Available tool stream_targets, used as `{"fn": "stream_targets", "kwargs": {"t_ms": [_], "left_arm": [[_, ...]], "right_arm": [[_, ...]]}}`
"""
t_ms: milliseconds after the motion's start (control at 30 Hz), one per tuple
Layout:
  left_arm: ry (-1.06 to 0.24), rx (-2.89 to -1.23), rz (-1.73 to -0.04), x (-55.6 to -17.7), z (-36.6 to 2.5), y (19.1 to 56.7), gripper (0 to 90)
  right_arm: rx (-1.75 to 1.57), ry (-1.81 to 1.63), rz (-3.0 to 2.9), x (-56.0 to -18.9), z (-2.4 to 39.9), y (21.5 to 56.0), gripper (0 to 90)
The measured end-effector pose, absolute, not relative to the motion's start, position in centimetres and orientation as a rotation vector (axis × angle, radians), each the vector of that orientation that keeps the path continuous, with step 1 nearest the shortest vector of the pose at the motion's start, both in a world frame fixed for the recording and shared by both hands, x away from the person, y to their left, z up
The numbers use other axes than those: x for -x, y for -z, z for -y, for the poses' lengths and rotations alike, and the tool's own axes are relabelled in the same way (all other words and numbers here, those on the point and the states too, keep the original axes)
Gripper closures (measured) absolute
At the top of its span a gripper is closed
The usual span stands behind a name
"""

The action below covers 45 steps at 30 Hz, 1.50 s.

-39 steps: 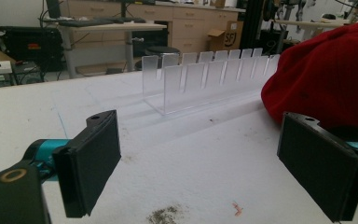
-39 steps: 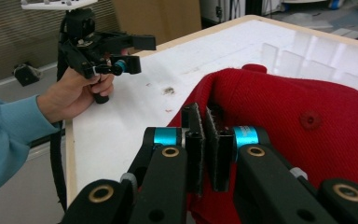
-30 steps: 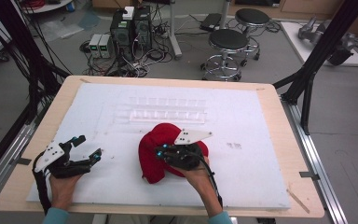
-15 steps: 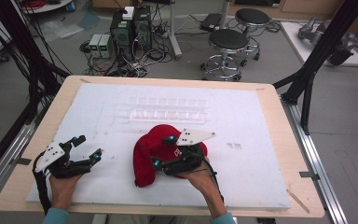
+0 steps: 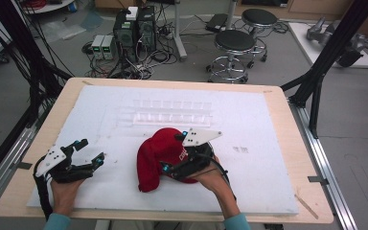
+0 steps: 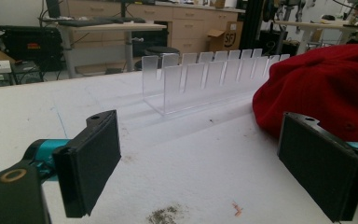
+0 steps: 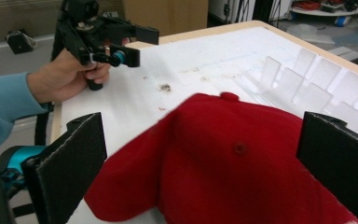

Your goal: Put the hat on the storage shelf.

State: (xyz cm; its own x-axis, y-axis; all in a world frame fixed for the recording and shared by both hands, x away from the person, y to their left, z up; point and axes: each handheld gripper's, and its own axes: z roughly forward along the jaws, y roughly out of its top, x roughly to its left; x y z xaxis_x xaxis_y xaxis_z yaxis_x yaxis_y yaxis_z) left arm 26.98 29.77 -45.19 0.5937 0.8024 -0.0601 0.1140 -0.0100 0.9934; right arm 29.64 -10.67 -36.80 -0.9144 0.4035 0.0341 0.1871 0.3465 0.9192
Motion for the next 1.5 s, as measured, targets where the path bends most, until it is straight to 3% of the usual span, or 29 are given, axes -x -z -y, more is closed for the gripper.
{"fn": "stream_targets", "kwargs": {"t_ms": [467,900,1500], "left_arm": [[-0.654,-1.506,-0.811,-27.0,-29.8,45.2,13.6],[-0.649,-1.5,-0.814,-27.0,-29.8,45.2,13.6],[-0.649,-1.501,-0.816,-27.0,-29.8,45.2,13.6]], "right_arm": [[-0.502,-1.473,-2.483,-32.8,13.0,36.7,0.5],[-0.494,-1.378,-2.585,-35.0,11.6,38.7,5.5],[-0.474,-1.27,-2.651,-35.3,11.2,39.1,66.8]]}}
